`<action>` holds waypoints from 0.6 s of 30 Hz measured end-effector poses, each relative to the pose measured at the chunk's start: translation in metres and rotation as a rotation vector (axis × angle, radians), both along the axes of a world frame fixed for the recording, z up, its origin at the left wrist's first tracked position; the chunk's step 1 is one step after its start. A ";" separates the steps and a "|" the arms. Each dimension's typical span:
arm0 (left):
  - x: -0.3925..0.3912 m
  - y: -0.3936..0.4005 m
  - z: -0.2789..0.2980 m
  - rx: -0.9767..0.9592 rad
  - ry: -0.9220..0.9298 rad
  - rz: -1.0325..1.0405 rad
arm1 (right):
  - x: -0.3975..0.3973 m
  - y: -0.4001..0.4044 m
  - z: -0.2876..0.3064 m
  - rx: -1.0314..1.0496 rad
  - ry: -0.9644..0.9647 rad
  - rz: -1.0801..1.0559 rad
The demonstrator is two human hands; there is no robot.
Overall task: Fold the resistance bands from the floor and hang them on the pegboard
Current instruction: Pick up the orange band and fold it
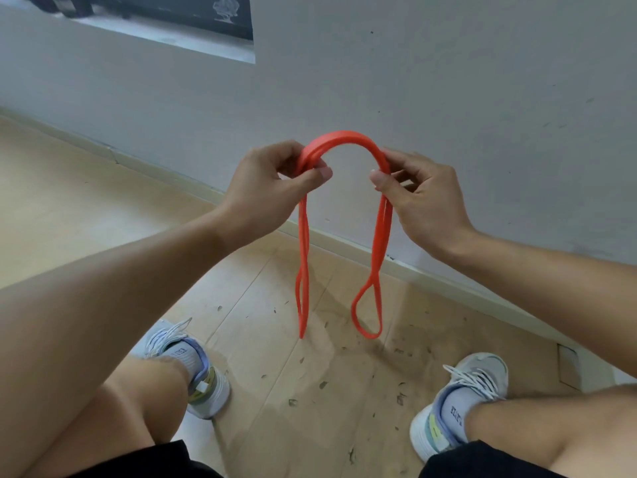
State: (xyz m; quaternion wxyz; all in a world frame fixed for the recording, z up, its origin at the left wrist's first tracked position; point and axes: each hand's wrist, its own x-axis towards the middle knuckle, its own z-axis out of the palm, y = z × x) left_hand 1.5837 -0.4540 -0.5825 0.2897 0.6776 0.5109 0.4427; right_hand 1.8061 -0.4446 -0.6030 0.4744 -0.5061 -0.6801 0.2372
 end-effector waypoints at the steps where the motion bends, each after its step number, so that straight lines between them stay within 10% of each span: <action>1: 0.000 -0.001 0.000 -0.011 0.006 -0.011 | 0.000 -0.001 0.002 -0.005 -0.015 0.018; 18: 0.000 -0.005 0.013 -0.046 -0.136 -0.120 | 0.007 -0.014 0.002 -0.430 -0.076 0.351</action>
